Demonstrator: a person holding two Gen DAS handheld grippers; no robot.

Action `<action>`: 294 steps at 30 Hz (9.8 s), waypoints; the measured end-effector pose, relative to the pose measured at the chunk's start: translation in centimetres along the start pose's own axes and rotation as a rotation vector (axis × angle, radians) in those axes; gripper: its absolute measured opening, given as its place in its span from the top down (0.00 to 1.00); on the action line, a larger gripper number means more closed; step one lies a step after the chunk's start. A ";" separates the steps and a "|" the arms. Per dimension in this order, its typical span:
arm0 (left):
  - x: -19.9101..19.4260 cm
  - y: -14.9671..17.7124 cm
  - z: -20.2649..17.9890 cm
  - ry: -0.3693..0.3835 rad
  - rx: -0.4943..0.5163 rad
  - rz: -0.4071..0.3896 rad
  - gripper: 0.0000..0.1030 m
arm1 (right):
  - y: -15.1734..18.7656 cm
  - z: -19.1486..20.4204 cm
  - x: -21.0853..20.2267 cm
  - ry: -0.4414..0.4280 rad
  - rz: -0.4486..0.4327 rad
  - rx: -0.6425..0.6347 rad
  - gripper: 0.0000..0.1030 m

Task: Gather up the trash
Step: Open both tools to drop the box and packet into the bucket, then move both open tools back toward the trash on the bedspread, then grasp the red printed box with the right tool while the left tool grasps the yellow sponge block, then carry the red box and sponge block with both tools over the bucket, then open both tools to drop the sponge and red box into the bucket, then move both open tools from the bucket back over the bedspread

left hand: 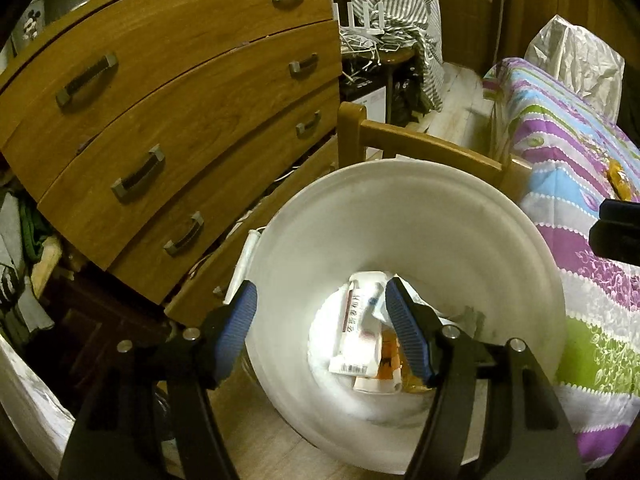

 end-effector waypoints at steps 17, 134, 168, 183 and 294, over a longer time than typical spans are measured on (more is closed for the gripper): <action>-7.8 0.4 -7.9 0.042 -0.028 -0.241 0.17 | 8.8 -8.9 -12.3 0.378 -0.566 0.091 0.40; -5.3 9.1 -58.3 0.662 0.592 0.172 0.57 | 52.4 -37.4 -30.2 0.378 -0.615 0.852 0.44; -6.4 14.3 -34.9 0.485 0.368 -0.122 0.37 | 45.7 -25.2 -20.0 0.390 -0.324 0.583 0.20; -6.8 13.1 -33.7 0.421 0.292 -0.165 0.56 | 45.3 -26.0 -20.2 0.378 -0.354 0.610 0.43; -1.3 -1.2 1.4 0.133 -0.062 -0.097 0.31 | 0.7 1.7 -0.6 -0.135 -0.157 0.030 0.32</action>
Point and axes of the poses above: each gripper's, at about its wrist camera, not at the fingertips, and x roughly the way its jaws point, z to its left, y to its underside, the point moved 6 cm from there along x, roughly the way its jaws point, and after that the axes turned 3 degrees about y, right-handed, at the moved point
